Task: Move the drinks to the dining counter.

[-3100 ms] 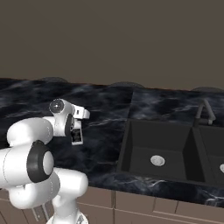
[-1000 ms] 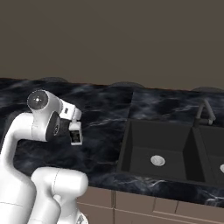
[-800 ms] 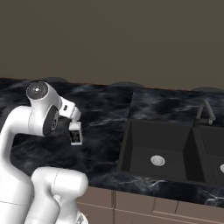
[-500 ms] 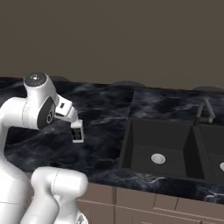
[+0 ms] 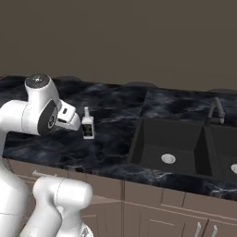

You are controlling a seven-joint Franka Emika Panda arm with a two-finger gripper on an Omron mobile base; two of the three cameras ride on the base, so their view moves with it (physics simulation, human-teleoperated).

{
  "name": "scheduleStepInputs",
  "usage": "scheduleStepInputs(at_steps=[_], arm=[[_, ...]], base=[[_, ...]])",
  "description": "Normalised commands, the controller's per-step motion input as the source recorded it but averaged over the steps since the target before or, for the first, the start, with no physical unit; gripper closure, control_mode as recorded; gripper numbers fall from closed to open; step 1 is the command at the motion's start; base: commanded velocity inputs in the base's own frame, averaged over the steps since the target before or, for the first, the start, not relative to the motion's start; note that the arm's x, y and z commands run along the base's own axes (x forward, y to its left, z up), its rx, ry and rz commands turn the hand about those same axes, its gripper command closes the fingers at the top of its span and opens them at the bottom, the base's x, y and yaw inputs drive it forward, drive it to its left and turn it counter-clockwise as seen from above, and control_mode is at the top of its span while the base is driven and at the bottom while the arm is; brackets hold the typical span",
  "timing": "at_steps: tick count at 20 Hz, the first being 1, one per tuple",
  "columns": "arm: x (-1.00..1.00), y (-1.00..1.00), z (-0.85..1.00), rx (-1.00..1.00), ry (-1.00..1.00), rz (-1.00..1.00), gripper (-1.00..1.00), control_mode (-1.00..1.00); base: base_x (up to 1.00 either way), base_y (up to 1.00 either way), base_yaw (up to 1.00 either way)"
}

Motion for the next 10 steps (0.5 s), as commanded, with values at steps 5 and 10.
scheduleStepInputs(at_steps=[5, 10], arm=[[0.0, 0.0, 0.0, 0.0, 0.0, 0.0, -1.0, 1.0], [0.0, 0.0, 0.0, 0.0, 0.0, 0.0, -1.0, 1.0]], base=[[0.0, 0.11, 0.96], [0.0, 0.0, 1.0]])
